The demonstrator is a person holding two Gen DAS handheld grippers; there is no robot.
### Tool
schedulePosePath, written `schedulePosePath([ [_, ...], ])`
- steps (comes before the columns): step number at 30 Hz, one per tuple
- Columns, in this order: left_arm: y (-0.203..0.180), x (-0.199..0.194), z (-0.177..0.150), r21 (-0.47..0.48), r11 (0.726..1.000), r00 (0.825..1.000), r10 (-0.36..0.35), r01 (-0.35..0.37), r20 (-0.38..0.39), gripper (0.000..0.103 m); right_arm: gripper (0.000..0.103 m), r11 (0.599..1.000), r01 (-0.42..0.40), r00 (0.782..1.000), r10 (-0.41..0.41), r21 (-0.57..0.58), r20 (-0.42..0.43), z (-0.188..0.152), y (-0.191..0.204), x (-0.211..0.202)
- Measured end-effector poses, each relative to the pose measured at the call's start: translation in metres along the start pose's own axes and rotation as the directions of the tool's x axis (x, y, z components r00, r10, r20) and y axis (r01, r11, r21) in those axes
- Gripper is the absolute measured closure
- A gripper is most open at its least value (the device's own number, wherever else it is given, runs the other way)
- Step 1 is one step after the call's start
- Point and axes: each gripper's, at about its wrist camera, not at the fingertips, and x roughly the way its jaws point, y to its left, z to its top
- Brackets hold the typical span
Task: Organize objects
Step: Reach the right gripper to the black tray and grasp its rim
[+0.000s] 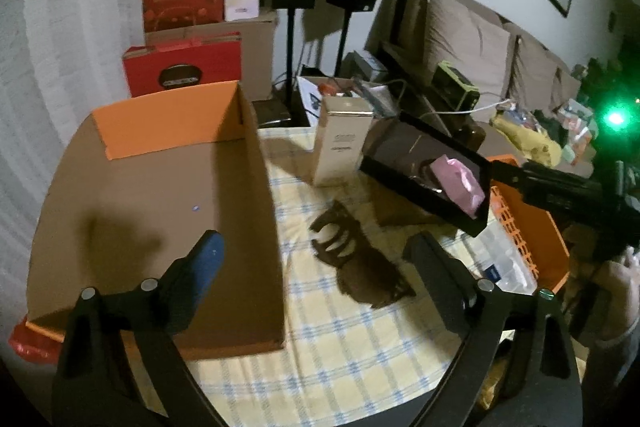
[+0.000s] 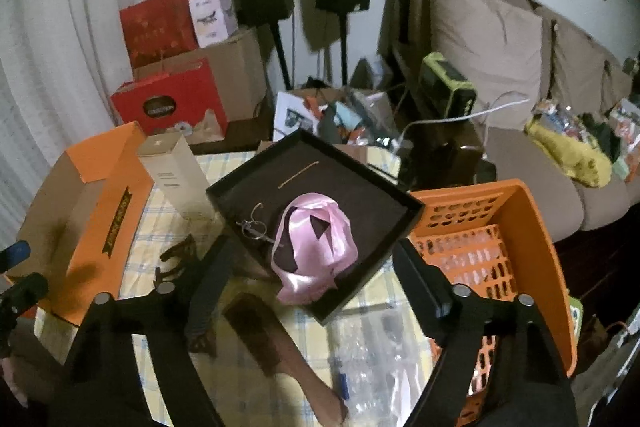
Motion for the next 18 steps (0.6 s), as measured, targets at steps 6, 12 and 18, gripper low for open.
schedulePosePath([
  [6,-0.013,0.014,0.009,0.037,0.999,1.000,-0.009,0.010,-0.023,0.009,0.024,0.999,-0.023,0.996,0.021,-0.022,-0.085,0.015,-0.001,0.037],
  [12,-0.026,0.027,0.012,0.071,0.997,0.999,-0.011,0.014,-0.048,0.009,0.024,0.997,0.007,0.990,-0.018,-0.076,-0.143,0.020,0.003,0.071],
  [18,-0.034,0.039,0.014,0.088,0.996,0.997,-0.021,0.027,-0.073,0.009,0.024,0.994,0.042,0.980,-0.061,-0.102,-0.192,0.021,0.001,0.096],
])
